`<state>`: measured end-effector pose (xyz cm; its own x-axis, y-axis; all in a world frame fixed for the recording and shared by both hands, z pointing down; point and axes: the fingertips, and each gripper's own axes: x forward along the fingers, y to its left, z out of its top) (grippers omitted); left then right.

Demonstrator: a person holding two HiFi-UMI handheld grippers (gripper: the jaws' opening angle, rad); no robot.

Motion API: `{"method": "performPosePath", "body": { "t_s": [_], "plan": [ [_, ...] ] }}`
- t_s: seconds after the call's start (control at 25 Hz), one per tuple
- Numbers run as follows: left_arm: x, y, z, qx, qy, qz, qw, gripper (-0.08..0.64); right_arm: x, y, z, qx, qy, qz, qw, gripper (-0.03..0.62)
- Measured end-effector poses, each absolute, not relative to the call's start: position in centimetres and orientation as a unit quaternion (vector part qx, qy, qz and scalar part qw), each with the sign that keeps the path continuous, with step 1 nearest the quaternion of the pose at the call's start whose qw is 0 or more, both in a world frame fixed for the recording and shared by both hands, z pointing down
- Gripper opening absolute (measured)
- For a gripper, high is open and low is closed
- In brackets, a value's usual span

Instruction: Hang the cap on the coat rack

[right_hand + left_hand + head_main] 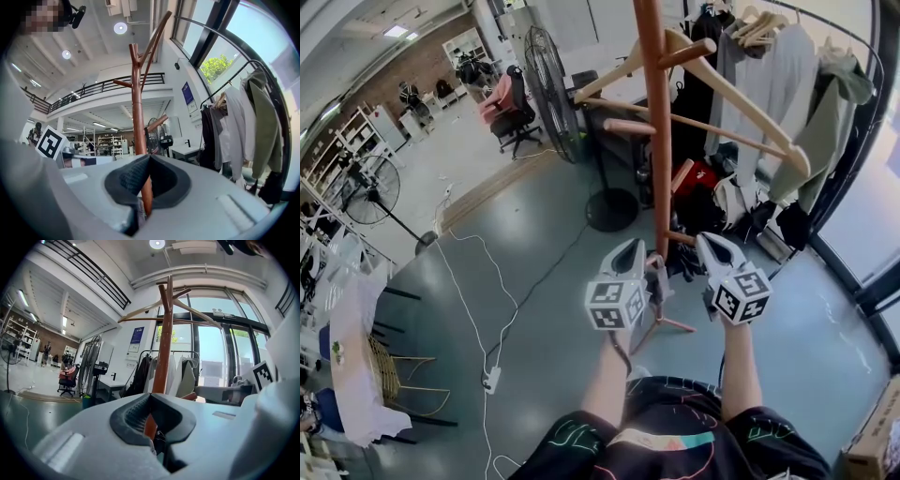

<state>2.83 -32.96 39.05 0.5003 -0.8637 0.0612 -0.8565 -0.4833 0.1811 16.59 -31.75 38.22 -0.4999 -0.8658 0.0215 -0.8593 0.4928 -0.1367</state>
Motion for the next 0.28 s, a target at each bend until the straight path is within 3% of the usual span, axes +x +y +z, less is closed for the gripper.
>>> {"method": "performPosePath", "body": {
  "t_s": [0.28],
  "plan": [
    [2.76, -33.09, 39.17, 0.862, -0.498, -0.017, 0.095, 0.011, 16.64, -31.93, 38.06, -0.502, 0.862, -0.061, 0.025, 0.003]
  ]
}}
